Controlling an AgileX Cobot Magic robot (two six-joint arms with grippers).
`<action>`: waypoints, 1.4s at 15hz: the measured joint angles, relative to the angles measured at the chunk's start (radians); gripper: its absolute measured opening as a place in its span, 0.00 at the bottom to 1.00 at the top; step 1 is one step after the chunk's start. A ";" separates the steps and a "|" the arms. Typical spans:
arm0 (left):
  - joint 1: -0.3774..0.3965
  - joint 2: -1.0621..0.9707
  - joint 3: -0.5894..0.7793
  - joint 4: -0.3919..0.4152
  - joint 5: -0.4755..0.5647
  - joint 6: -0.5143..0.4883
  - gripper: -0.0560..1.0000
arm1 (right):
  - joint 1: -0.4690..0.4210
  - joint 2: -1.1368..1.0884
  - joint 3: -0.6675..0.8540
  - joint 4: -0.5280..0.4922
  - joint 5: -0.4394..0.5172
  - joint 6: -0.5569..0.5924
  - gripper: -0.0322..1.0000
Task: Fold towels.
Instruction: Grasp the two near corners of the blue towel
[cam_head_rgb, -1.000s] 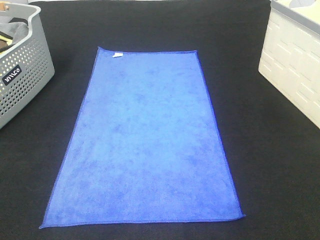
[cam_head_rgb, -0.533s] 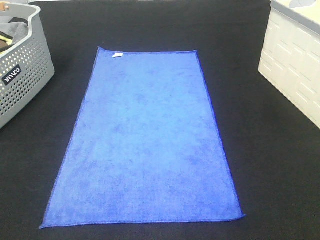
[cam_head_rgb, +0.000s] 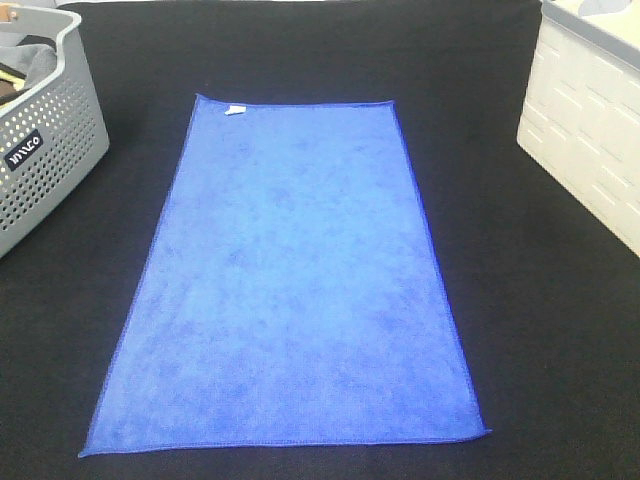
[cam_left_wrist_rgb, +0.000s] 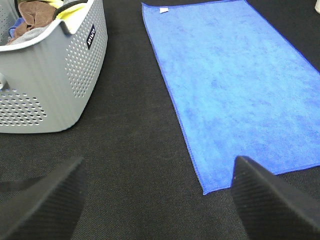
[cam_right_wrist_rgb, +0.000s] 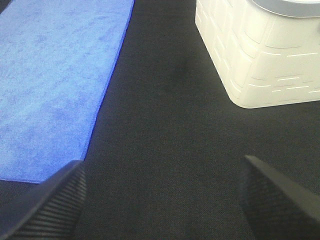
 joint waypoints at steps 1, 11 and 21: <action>0.000 0.000 0.000 0.000 0.000 0.000 0.77 | 0.000 0.000 0.000 0.000 0.000 0.000 0.79; 0.000 0.000 0.000 0.000 0.000 0.000 0.77 | 0.000 0.000 0.000 0.000 0.000 0.000 0.79; 0.000 0.000 0.000 0.000 0.000 0.000 0.77 | 0.000 0.000 0.000 0.000 0.000 0.000 0.79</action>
